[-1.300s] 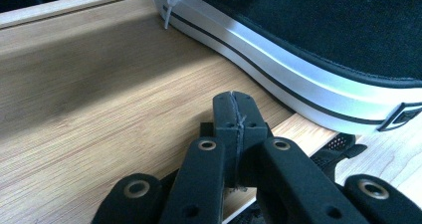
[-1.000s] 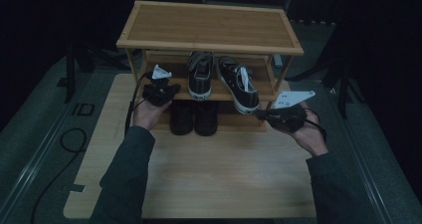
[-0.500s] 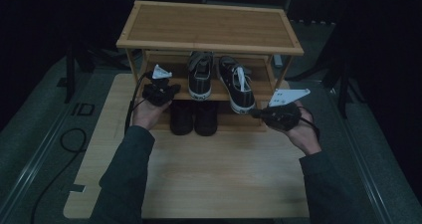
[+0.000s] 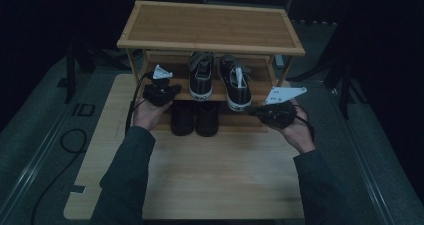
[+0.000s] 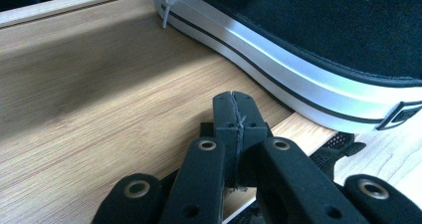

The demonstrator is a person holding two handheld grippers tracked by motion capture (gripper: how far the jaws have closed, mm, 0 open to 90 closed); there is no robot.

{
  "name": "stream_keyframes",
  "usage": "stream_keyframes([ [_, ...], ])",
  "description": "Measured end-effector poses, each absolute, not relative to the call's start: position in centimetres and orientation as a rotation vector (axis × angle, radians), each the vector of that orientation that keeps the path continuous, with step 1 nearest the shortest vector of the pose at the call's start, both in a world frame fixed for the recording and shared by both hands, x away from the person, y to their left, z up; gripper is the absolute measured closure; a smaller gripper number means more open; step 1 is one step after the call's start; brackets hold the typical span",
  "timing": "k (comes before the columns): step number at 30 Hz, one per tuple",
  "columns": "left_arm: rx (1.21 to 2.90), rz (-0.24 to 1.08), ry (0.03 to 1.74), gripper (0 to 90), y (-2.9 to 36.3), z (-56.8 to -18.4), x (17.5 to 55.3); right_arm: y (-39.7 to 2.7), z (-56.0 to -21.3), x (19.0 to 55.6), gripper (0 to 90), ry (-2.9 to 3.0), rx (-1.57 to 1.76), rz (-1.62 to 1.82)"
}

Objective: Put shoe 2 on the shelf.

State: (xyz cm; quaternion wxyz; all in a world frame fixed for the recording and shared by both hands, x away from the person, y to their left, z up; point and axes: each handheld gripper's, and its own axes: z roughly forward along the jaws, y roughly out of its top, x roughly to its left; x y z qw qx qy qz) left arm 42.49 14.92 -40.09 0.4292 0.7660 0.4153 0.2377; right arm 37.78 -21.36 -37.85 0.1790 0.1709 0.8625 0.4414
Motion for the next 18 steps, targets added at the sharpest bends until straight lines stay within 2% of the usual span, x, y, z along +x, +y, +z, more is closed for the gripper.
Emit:
stream_keyframes([
  [18,1.911,0.596,1.035,90.0,14.9,-40.1,42.5,-22.2,-38.3,38.3,90.0,2.41,0.522,1.233],
])
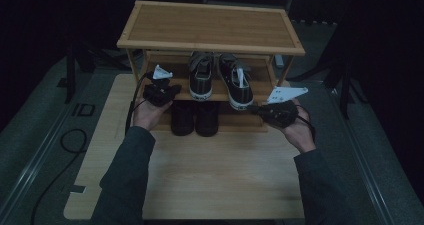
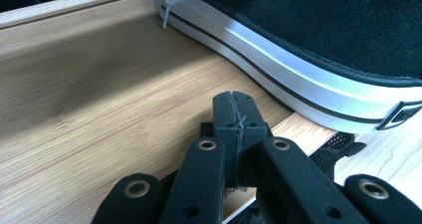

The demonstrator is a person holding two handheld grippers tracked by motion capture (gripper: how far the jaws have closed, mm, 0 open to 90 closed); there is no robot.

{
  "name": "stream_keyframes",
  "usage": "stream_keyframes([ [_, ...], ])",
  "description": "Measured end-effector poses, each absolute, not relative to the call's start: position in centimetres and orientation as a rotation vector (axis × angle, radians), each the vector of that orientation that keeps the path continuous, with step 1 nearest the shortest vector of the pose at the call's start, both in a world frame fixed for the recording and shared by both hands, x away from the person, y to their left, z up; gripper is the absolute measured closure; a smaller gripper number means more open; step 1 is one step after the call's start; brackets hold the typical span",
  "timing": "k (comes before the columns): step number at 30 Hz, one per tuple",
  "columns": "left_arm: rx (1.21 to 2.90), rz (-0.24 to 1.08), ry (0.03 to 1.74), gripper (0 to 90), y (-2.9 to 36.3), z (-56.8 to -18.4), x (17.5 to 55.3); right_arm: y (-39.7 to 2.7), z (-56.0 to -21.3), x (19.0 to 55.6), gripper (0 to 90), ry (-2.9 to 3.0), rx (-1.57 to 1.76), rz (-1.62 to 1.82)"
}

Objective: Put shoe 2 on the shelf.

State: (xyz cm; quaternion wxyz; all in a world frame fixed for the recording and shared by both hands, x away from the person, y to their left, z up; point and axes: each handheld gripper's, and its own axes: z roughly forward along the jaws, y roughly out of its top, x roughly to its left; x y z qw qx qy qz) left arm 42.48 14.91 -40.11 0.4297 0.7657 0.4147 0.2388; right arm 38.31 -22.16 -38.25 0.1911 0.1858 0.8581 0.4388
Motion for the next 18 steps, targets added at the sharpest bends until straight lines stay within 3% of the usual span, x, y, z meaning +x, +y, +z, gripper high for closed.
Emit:
stream_keyframes([
  [18,1.91,0.596,1.033,90.0,14.93,-40.12,42.48,-21.4,-38.13,38.83,90.0,2.381,0.539,1.28],
])
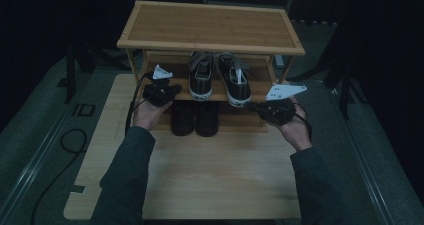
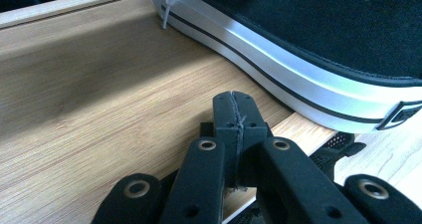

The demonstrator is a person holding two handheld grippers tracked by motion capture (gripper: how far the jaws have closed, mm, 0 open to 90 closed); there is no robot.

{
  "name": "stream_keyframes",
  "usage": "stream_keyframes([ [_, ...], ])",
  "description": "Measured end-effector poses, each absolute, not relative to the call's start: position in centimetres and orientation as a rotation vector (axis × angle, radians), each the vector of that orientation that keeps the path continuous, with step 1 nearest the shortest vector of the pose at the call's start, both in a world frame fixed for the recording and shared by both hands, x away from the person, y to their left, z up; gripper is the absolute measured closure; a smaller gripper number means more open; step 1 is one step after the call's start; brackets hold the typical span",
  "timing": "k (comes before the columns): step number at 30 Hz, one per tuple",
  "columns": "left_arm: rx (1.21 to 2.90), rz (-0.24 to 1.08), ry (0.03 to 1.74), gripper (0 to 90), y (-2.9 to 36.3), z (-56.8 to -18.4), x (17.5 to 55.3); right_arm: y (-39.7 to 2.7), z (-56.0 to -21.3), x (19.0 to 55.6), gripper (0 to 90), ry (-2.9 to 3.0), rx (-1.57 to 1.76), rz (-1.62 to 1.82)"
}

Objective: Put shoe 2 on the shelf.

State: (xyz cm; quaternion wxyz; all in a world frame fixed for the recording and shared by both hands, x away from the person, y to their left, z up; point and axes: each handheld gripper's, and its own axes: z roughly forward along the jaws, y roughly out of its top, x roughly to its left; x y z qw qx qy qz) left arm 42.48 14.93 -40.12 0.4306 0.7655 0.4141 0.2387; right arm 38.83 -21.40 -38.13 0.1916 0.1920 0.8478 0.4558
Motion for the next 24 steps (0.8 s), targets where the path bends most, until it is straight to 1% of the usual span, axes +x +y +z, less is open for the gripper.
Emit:
stream_keyframes([
  [24,1.906,0.594,1.036,90.0,14.92,-40.13,42.51,-20.56,-38.27,39.57,90.0,2.375,0.545,1.284],
])
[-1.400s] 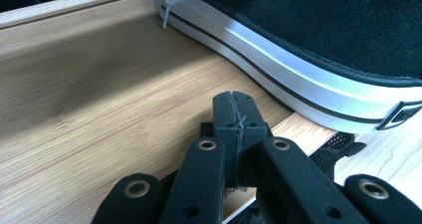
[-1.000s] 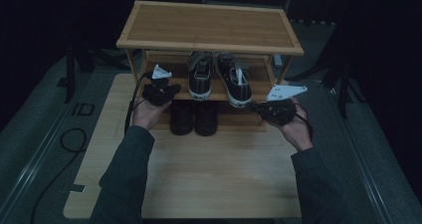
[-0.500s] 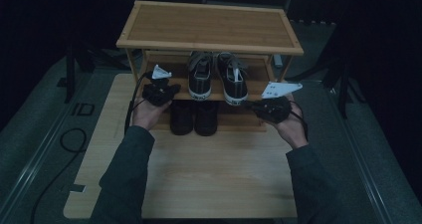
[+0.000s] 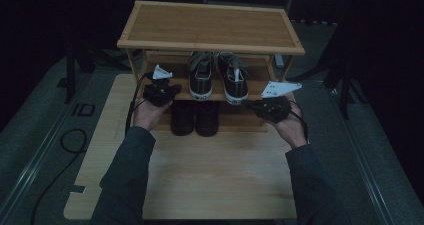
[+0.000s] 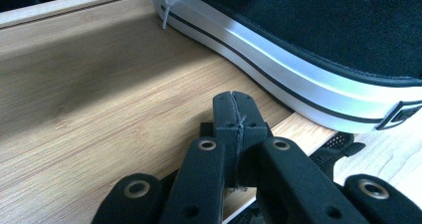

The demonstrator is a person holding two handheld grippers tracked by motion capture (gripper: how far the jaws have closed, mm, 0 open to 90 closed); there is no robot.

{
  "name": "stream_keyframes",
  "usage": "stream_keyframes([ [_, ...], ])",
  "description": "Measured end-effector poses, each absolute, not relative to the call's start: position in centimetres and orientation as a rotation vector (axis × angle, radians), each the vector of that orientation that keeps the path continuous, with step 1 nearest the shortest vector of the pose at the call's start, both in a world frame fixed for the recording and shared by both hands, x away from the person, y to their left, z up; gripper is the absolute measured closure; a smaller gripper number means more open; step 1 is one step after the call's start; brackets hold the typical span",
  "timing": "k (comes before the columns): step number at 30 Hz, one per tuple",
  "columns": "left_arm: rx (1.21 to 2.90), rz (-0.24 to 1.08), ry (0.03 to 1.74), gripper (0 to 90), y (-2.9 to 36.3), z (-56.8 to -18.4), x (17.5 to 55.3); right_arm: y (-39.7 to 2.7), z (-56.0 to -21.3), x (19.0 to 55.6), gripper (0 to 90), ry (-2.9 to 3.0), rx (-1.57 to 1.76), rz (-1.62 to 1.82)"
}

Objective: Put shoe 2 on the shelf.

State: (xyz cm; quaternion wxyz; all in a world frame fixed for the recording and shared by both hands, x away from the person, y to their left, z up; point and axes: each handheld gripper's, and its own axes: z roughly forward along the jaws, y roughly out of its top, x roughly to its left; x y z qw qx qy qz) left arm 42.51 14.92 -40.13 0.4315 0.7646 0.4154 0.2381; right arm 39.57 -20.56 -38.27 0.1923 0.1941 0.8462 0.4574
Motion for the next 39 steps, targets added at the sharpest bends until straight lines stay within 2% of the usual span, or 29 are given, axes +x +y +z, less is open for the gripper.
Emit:
stream_keyframes([
  [22,1.942,0.626,1.025,90.0,13.9,-39.9,42.5,-19.7,-38.3,39.7,90.0,2.385,0.53,1.301],
  [39,1.944,0.584,1.009,90.0,12.8,-39.9,42.9,-18.9,-38.7,39.9,90.0,2.398,0.509,1.308],
])
